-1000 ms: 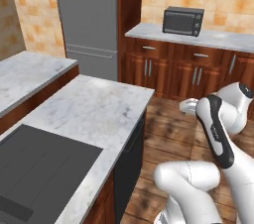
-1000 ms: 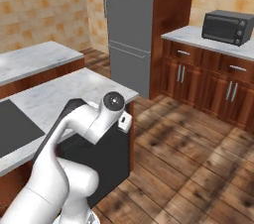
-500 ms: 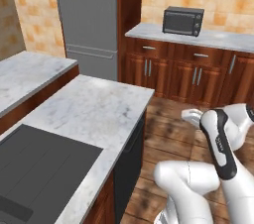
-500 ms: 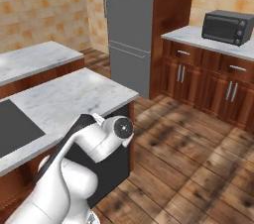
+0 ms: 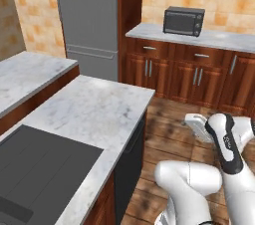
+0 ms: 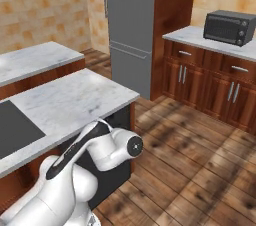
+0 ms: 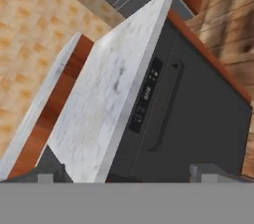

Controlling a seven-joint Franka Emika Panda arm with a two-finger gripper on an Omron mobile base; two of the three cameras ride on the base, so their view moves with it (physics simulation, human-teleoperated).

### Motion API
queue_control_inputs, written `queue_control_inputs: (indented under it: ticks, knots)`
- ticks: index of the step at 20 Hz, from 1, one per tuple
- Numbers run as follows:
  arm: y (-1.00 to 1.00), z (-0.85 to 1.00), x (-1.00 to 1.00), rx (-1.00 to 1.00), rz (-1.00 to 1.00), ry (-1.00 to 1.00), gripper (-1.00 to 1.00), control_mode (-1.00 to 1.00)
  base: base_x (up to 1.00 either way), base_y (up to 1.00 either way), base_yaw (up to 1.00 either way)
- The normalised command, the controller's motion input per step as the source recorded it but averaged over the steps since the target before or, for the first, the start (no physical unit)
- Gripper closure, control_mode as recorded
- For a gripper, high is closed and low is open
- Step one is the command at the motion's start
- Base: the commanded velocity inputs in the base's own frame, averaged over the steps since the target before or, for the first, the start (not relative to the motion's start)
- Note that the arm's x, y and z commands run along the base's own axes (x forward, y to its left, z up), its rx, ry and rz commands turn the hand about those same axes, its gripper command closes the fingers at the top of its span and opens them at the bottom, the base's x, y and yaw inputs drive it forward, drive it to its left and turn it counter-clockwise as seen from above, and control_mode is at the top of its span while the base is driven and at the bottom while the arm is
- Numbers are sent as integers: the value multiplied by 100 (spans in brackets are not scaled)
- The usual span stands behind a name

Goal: Open the dishwasher door and pull out the top rack.

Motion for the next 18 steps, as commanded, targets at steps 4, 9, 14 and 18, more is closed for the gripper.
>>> queue_control_inputs:
  ticks: [4, 9, 14, 18]
  knots:
    - [11, -30, 26, 18, 2, 0, -100, -100, 0, 0, 0]
    - [23, -32, 32, 13, 3, 0, -100, -100, 0, 0, 0]
    - [21, -33, 30, 8, 3, 0, -100, -100, 0, 0, 0]
    - [19, -36, 28, 5, 3, 0, -100, -100, 0, 0, 0]
